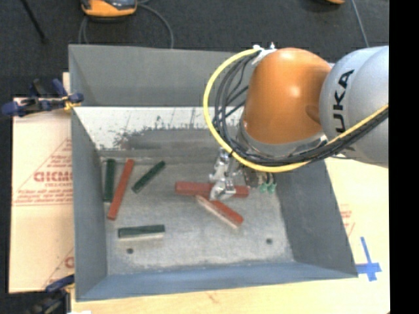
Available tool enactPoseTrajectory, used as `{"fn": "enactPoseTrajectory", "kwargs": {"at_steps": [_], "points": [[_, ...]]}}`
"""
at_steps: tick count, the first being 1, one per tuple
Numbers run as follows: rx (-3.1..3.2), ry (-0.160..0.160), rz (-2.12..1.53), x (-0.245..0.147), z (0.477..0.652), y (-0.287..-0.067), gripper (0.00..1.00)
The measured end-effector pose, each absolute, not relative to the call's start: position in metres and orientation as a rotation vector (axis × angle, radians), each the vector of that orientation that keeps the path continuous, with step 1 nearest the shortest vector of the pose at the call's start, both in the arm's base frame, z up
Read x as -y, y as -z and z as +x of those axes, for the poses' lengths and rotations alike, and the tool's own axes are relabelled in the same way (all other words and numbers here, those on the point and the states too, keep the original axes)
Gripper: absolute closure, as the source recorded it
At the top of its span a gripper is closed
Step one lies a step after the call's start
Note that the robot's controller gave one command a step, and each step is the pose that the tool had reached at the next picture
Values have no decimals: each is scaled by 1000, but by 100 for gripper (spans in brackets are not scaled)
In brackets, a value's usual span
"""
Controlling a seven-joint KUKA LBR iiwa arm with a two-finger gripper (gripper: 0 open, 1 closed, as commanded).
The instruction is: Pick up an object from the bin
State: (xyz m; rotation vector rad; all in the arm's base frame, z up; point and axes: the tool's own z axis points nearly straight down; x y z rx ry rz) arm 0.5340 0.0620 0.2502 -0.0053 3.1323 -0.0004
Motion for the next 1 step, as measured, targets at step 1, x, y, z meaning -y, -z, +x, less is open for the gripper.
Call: {"fn": "enactPoseTrajectory", "kwargs": {"at_steps": [1], "points": [[-3139, 0, -4, -62, 533, -247, 100]]}}
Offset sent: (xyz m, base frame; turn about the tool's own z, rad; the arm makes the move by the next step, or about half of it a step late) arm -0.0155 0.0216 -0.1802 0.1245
